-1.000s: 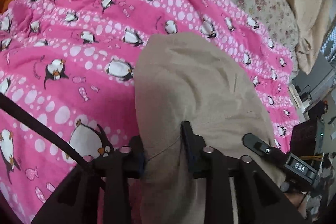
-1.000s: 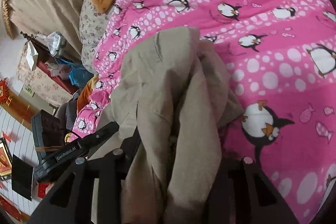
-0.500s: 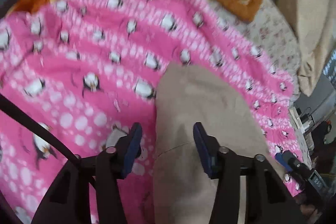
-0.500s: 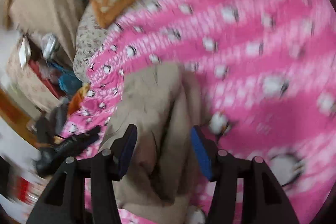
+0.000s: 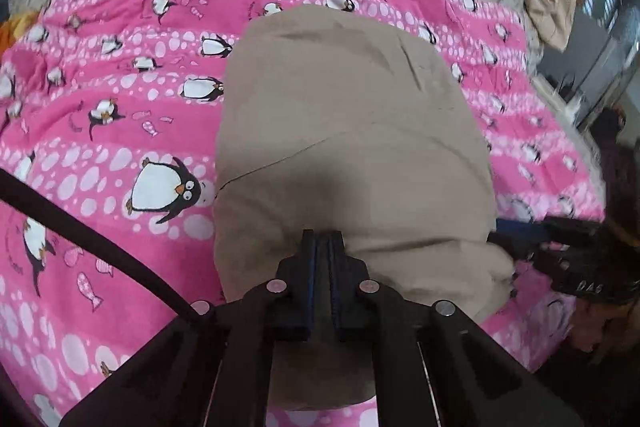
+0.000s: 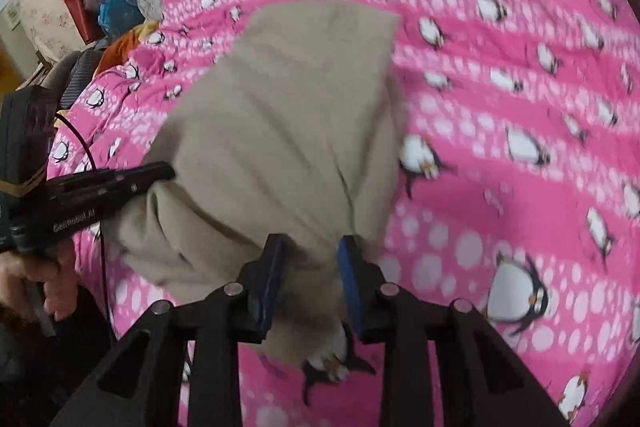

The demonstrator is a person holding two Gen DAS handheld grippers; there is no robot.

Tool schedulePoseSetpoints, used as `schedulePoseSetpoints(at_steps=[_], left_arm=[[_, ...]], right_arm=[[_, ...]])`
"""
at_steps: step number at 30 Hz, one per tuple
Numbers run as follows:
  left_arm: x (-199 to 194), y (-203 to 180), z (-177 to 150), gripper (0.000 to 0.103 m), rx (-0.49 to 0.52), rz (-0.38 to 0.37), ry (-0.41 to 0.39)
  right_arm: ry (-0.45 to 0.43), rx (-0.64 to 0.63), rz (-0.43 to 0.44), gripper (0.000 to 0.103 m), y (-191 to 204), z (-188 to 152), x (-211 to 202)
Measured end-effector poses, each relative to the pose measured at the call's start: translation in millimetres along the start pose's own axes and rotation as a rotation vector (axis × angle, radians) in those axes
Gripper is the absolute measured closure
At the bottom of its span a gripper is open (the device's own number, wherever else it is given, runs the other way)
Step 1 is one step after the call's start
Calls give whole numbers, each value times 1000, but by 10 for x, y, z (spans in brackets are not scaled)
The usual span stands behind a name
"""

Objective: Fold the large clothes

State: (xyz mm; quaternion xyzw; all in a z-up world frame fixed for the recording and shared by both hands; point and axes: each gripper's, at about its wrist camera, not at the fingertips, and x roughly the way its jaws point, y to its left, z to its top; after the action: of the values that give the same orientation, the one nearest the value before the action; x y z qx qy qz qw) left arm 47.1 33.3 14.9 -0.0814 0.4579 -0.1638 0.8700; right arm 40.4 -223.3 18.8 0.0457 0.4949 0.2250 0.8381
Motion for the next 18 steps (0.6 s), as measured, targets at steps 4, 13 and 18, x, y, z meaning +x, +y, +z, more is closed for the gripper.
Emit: schedulePoseSetpoints(at_steps=[4,13,18], left_arm=[[-208,93,123,103,-88,-74,-90],[-1,76,1043,100,-180,-37,-227],[446,168,1276,99,-235,26,-182]], right_arm=[[-87,-22,-13,73,60,70,-239],[-353,77,-210,67,515,1040,-450],[-275,223,-241,67,361,1402,188]])
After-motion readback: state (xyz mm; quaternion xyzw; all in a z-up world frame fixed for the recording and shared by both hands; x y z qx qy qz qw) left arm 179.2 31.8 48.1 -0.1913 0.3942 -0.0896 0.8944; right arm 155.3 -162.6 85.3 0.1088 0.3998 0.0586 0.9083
